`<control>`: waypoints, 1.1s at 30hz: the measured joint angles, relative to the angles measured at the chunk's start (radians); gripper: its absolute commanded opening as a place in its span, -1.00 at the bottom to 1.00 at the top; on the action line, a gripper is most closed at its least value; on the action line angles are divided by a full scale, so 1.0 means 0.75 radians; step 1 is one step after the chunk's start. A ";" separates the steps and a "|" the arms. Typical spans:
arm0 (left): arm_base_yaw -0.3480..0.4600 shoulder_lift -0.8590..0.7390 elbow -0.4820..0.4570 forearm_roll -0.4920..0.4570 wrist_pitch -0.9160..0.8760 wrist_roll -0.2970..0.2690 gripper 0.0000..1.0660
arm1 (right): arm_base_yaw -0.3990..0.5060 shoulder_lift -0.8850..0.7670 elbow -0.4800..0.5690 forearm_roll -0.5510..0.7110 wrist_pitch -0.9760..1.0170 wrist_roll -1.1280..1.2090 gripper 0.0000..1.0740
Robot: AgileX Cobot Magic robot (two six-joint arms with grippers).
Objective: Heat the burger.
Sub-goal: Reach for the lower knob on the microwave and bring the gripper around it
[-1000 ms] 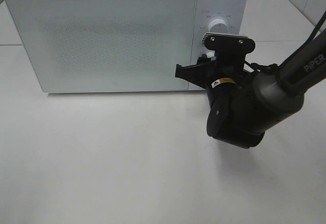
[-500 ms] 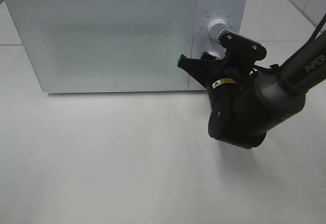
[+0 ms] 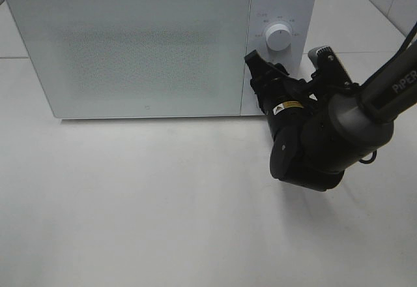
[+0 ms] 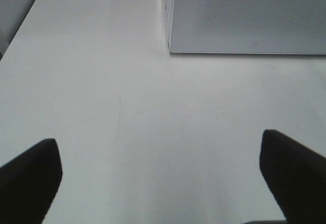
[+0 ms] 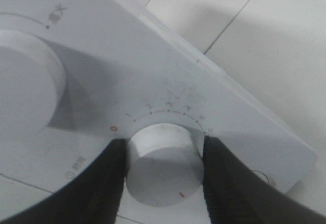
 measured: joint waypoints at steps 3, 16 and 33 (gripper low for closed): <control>0.000 0.000 0.000 0.000 0.000 0.000 0.83 | -0.001 0.000 0.003 -0.007 -0.001 0.104 -0.96; 0.000 0.000 0.000 0.000 0.000 0.000 0.83 | -0.007 0.000 0.004 -0.025 0.001 0.516 -0.96; 0.000 0.000 0.000 0.000 0.000 0.000 0.83 | -0.012 0.000 0.012 -0.075 0.003 1.145 -0.95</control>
